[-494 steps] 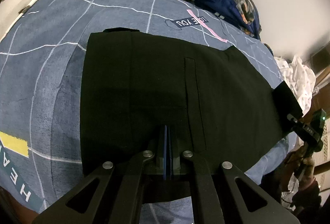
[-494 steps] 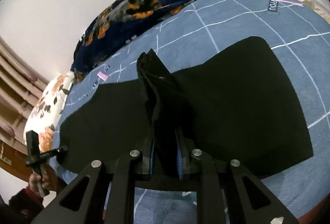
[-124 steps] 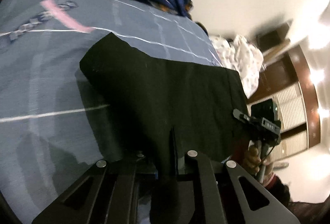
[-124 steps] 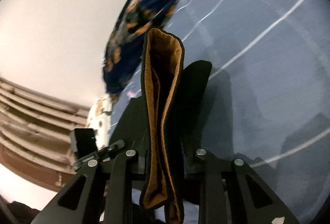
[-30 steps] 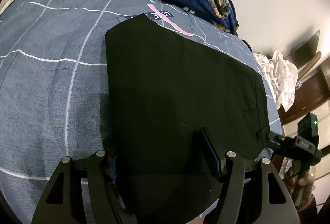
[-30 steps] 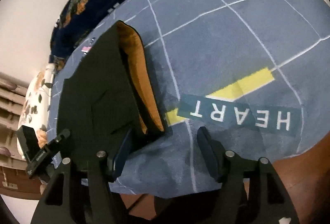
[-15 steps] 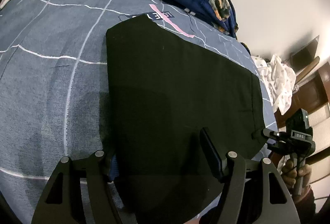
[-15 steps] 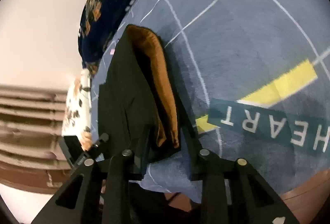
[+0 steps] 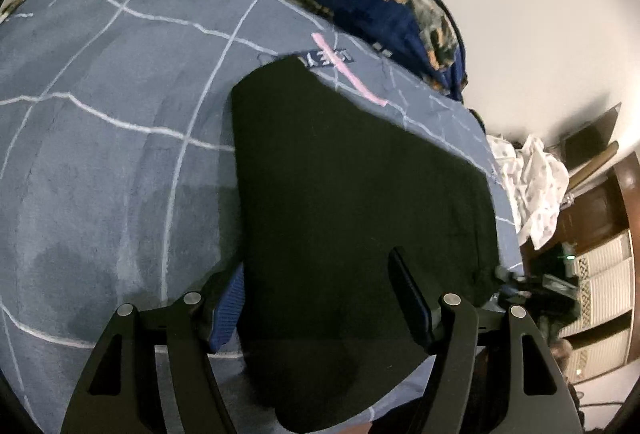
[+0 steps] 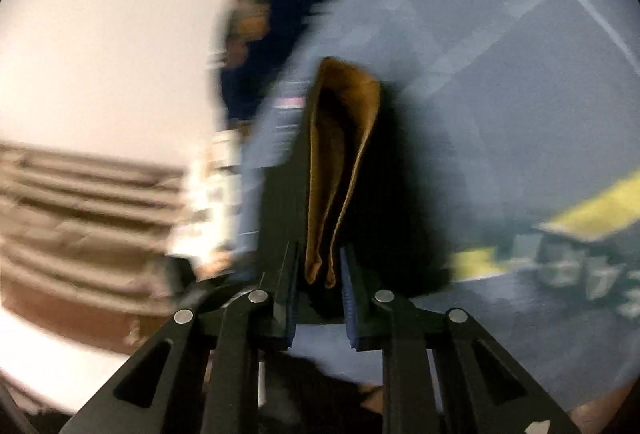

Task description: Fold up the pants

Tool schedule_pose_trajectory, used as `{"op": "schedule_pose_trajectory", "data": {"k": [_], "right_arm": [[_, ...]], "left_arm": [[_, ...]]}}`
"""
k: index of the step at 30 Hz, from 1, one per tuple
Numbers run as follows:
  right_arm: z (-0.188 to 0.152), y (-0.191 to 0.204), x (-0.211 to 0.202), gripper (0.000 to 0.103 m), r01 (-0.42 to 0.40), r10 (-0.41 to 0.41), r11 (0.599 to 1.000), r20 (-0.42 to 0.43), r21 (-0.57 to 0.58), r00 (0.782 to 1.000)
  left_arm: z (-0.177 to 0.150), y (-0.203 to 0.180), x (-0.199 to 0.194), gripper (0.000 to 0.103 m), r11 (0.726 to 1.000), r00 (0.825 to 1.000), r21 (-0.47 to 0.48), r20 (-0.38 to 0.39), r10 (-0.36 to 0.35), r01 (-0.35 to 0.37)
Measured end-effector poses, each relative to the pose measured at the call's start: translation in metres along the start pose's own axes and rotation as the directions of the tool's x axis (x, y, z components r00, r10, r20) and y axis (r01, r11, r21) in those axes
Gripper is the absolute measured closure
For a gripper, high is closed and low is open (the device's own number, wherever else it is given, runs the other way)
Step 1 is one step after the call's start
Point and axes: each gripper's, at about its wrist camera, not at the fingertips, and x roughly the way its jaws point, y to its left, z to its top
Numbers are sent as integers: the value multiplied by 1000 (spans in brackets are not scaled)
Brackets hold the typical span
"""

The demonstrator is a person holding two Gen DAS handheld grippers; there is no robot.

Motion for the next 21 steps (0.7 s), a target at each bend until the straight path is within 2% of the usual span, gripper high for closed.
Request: {"op": "schedule_pose_trajectory", "data": {"k": [3,10,16,19,20,21], "right_arm": [[-2,-11,3,86,-19,19,1000,-11,16,1000],[4,3,7,84,36,-37,997,-16,-66,999],[4,16,3,79,163,-160,972,31,-169,987],[7,21,5,69,242,-236,948,53,-209,970],[8,20,6,60,250,-244,947,58,-203,968],[10,18,5,59,246,-239,949,58,-199,969]], "left_arm": [[-4,-3,9,34,999,999,26,-21,33,-32],[-7,-9,17,34,997,998,58,-35,53,-51],[-7,-8,17,34,998,998,48,-36,44,-42],[-7,-8,16,34,998,998,50,-36,44,-42],[-7,-7,16,34,998,998,50,-36,43,-42],[-7,-7,16,34,998,998,51,-36,43,-41]]}}
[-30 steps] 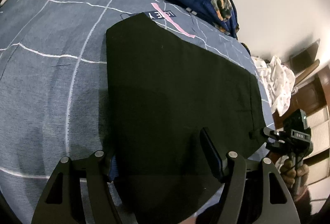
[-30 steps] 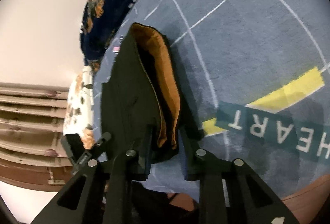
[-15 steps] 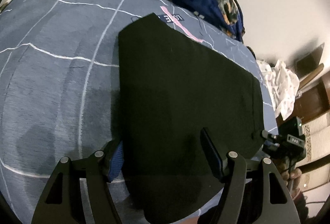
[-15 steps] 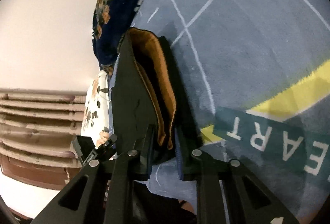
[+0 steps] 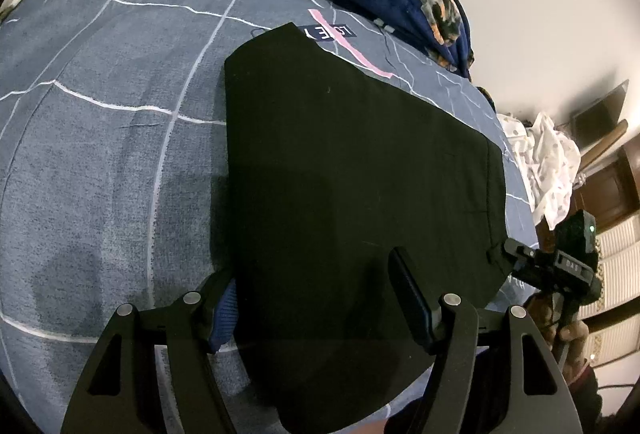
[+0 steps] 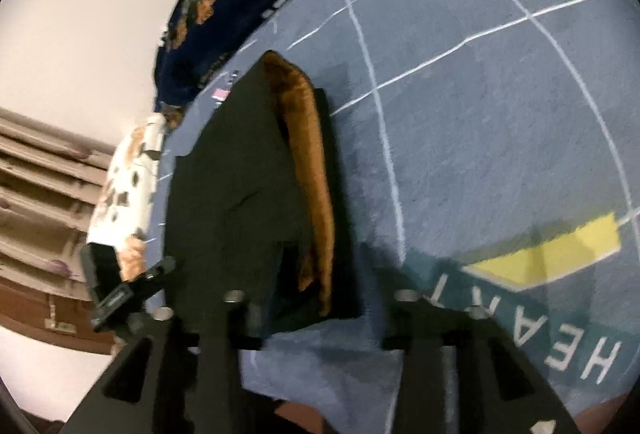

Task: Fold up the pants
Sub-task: 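Keep the fold gripped with the right gripper while the left gripper flattens the pants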

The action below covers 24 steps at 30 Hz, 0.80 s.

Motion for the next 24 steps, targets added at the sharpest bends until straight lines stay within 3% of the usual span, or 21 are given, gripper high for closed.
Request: {"op": "schedule_pose_trajectory", "data": {"k": [9,16,21,24], "right_arm": [[20,-6,20,58,-142,142,990,-43,7,989],[31,1,38,56,-226,218,973,-141,-46,966],[30,5,40,61,-234,204,964,-210,-129,956],[34,2,42,65,-247,203,956,-252,-156,946]], "left_arm": [[0,9,-3,34,999,999,1,7,-44,44],[8,26,-2,34,988,988,-33,-14,-151,150],[13,24,2,34,982,982,40,-56,-182,184],[16,30,2,34,975,974,23,-66,-218,220]]}}
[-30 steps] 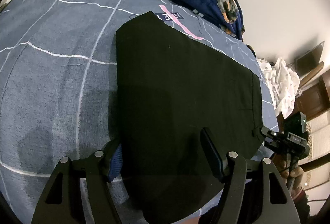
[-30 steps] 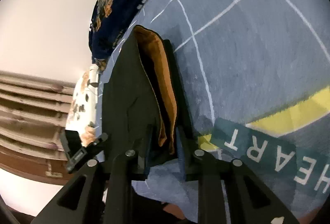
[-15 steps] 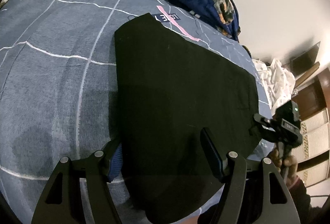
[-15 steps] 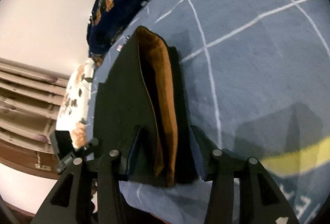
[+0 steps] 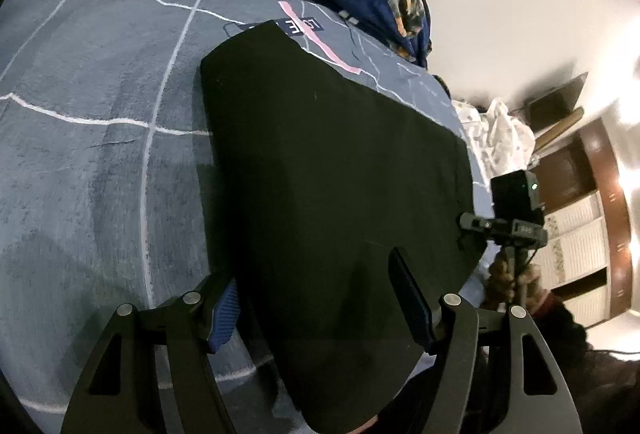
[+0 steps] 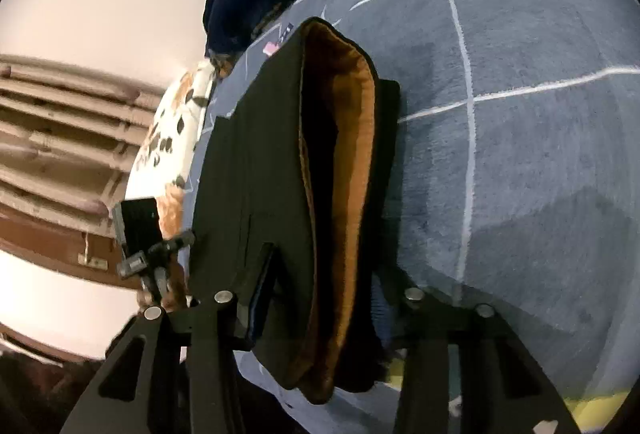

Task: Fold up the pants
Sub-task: 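Keep the fold gripped with the right gripper while the left gripper flattens the pants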

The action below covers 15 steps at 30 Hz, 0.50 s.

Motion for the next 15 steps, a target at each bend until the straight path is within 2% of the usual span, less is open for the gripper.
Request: {"op": "schedule_pose_trajectory", "data": {"k": [3,6,7,9,11,15], "right_arm": [[3,2,2,65,0,0,1000,-17,-12,1000],[3,6,4,60,3,-3,1000,-16,-19,1000],[2,9,5,60,10,-10,1000,-10,-27,1000],[-1,10,6,57,2,-2,1000,-5,-31,1000],[-1,9,7,57,-15,15,999,2,-29,1000],[2,1,6,61,-41,41,999,5,20,999]], "left_arm": [[5,11,1,33,995,996,-44,-4,-88,87],[7,11,8,33,983,983,-64,-62,-176,172],[4,6,12,33,982,978,-51,-91,-186,182],[-2,-11,19,33,987,977,22,-146,-154,158],[-2,-19,22,33,989,980,58,-152,-125,135],[8,-2,21,33,982,977,-57,-111,-183,178]]}}
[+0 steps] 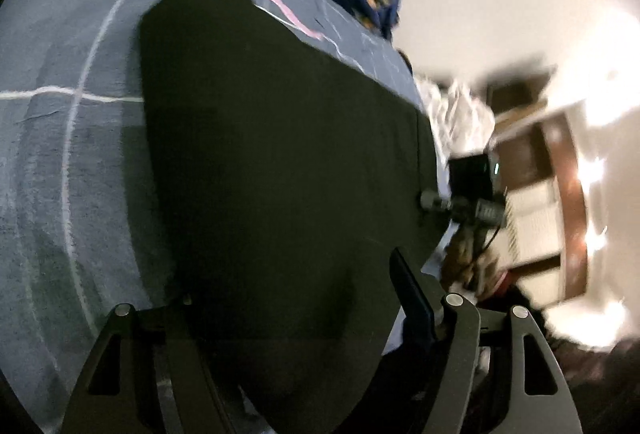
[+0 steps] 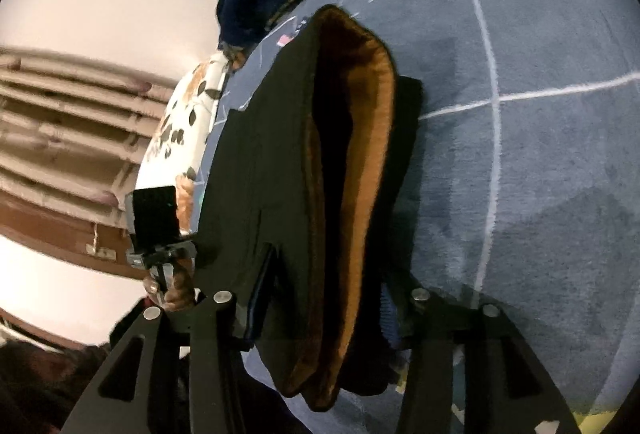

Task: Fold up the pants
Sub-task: 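Keep the fold gripped with the right gripper while the left gripper flattens the pants, then hold the orange-lined fold with the right gripper while the left gripper presses the pants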

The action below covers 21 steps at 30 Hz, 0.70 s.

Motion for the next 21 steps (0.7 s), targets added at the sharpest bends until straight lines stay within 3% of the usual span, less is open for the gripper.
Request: {"op": "schedule_pose_trajectory", "data": {"k": [2,6,7,8,10,12,21], "right_arm": [[1,2,1,60,6,-6,1000,-4,-10,1000],[3,2,3,60,-9,9,1000,10,5,1000],[3,3,4,61,-2,2,1000,12,1,1000],[3,4,5,61,4,-4,1000,15,-2,1000],[2,5,6,61,10,-10,1000,20,-3,1000],[1,5,7,65,15,-15,1000,26,-5,1000],[3,2,7,67,17,-17,1000,19,11,1000]], "left_arm": [[6,3,-2,33,1000,1000,-29,23,8,-8],[13,-4,5,33,998,997,9,38,64,-64],[13,-8,6,37,995,995,30,43,90,-91],[11,-14,9,41,986,988,68,54,148,-151],[9,-20,12,62,960,967,121,74,244,-251],[7,-22,12,68,946,952,124,92,291,-300],[-2,-48,27,70,837,864,218,168,474,-502]]}}
